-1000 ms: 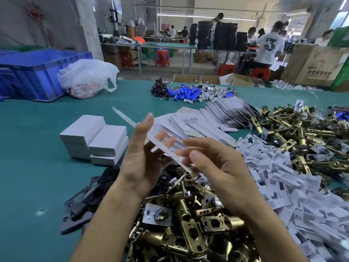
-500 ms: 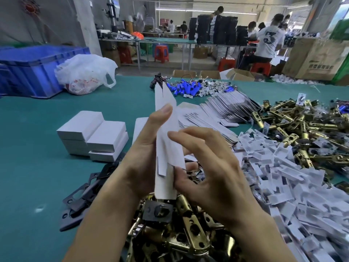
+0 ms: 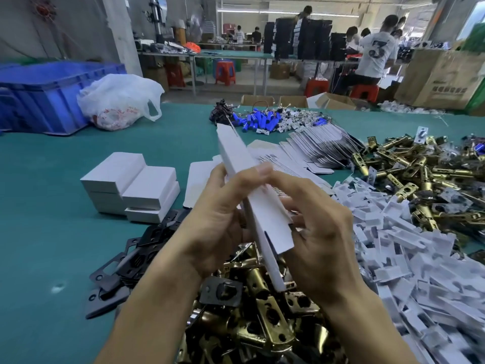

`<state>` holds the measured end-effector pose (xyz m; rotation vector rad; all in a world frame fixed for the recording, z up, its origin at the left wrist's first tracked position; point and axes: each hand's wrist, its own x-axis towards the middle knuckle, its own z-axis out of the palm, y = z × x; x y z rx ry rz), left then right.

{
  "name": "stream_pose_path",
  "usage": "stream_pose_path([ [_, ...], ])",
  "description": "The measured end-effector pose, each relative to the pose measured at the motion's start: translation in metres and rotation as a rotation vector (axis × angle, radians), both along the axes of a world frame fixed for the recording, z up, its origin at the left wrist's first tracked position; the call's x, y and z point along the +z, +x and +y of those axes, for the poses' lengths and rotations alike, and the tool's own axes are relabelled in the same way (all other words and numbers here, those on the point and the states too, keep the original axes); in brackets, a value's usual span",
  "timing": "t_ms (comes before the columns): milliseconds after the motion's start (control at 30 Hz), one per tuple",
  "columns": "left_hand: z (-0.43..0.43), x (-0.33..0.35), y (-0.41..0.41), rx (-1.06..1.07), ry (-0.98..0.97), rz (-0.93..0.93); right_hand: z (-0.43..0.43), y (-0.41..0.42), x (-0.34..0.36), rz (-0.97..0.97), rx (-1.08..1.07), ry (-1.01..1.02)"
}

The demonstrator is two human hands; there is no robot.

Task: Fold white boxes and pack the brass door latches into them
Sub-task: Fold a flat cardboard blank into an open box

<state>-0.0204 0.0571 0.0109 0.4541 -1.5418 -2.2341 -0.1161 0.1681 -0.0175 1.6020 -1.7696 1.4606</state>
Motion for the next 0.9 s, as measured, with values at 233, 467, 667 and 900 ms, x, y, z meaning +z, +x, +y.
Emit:
stream_pose_path([
  [233, -0.001, -0.001, -0.003, 0.149, 0.041, 0.089, 0.0, 0.008, 0.001, -0.026, -0.048, -0.147],
  [467, 0.0, -0.003, -0.005, 0.302, -0.067, 0.084, 0.002, 0.009, 0.008, -0.212, 0.086, 0.051],
  [667, -0.005, -0.005, -0.004, 0.58, -0.352, 0.201, 0.011, 0.006, 0.022, -0.449, 0.465, 0.308],
  [900, 0.002, -0.011, -0.004, 0.662, -0.877, 0.229, 0.017, 0.004, 0.03, -0.506, 0.365, 0.101],
])
